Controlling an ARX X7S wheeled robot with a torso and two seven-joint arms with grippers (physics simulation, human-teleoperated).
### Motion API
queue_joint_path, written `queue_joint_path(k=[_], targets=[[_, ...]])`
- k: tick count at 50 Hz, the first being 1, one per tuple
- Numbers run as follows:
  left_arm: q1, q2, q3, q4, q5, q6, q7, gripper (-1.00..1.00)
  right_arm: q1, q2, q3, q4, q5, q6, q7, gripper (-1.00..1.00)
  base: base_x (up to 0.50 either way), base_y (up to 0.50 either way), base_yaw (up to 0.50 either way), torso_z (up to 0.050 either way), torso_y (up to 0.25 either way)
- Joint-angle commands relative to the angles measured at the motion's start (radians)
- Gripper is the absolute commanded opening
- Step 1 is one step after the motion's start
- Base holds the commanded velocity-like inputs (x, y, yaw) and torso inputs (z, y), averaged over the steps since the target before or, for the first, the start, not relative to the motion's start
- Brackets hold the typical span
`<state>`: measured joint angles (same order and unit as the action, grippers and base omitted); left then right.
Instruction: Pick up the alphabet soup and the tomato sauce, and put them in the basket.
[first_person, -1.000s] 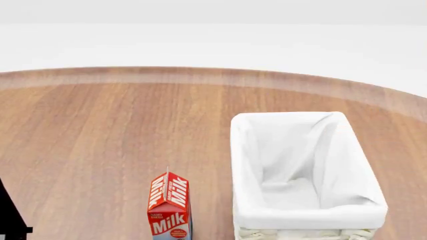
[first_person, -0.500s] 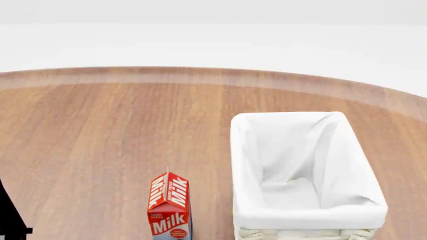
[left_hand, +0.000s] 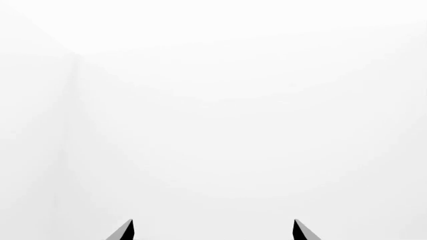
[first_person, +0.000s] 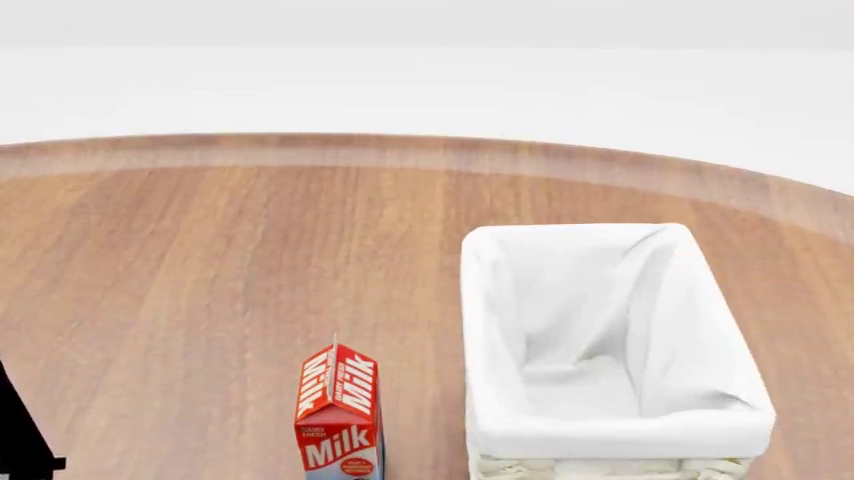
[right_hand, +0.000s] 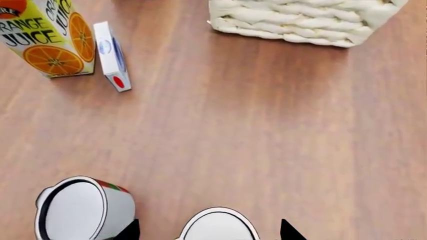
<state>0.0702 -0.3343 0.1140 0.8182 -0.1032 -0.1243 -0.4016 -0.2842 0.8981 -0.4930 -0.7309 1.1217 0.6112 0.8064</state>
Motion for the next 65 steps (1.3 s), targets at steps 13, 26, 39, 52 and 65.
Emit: queue_joint_path(k=[13,26,39,52,65], targets=[[0.007,-0.006,0.002,-0.006,-0.006,0.013,-0.009,1.0,-0.028,-0.019,-0.008,0.082,-0.052,-0.057,-0.071,1.0,0.0,0.0,0.0,0.0,0.0],[0.004,-0.007,0.011,-0.015,-0.006,0.019,-0.014,1.0,-0.034,-0.033,-0.022,0.119,-0.077,-0.073,-0.1,1.0,0.0,0.0,0.0,0.0,0.0],[0.006,-0.011,0.008,-0.016,-0.012,0.022,-0.021,1.0,-0.044,-0.045,-0.029,0.166,-0.098,-0.1,-0.135,1.0,0.0,0.0,0.0,0.0,0.0],[0.008,-0.017,0.01,-0.019,-0.013,0.024,-0.025,1.0,-0.048,-0.063,-0.043,0.2,-0.118,-0.115,-0.16,1.0,0.0,0.0,0.0,0.0,0.0],[0.007,-0.019,0.017,-0.023,-0.012,0.029,-0.028,1.0,-0.048,-0.083,-0.056,0.248,-0.139,-0.133,-0.19,1.0,0.0,0.0,0.0,0.0,0.0]])
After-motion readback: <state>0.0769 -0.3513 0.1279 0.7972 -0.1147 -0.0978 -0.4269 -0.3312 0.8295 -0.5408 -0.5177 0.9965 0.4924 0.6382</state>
